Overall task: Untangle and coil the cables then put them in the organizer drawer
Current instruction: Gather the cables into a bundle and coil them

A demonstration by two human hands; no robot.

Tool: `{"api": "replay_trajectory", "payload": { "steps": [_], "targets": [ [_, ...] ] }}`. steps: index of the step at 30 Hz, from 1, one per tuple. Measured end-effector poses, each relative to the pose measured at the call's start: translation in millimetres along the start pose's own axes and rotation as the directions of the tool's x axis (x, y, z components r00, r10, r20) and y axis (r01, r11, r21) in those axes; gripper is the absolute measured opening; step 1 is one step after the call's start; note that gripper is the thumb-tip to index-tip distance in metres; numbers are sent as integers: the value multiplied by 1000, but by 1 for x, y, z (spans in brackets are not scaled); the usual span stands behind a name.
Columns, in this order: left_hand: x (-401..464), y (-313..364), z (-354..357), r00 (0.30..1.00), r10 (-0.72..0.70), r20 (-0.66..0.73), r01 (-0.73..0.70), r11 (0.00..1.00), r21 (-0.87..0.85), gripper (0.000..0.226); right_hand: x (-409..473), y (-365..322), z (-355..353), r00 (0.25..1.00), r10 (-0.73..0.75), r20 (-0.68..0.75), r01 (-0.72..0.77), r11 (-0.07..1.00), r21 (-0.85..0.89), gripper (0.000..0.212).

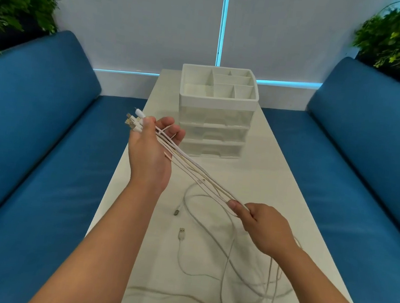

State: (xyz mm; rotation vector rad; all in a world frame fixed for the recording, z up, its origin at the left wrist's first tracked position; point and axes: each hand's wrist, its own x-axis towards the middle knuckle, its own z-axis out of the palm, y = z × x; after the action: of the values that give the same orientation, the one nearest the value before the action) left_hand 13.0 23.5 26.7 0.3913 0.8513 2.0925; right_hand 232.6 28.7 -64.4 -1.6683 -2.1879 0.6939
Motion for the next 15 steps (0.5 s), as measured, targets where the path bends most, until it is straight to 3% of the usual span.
{"api": "replay_trajectory", "payload": {
  "steps": [3,6,8,12,15],
  "targets": [
    [4,2,-3,999,19,-32,-19,1000,23,10,3,1,-5,999,-26,36,18,975,221,57],
    [7,4,-7,997,47,-66,-45,998,32,10,3,6,-11,974,-167,153,88,901,425,24],
    [11,6,-9,994,69,-84,-68,997,21,8,0,11,-14,956,-236,176,125,866,484,16],
    [19,11,-6,994,86,-69,-83,995,53,6,0,22,-13,973,-191,130,115,890,442,50],
    [23,10,-2,996,82,-24,-79,992,102,11,4,31,-8,988,-148,40,133,958,254,61]
  ]
}}
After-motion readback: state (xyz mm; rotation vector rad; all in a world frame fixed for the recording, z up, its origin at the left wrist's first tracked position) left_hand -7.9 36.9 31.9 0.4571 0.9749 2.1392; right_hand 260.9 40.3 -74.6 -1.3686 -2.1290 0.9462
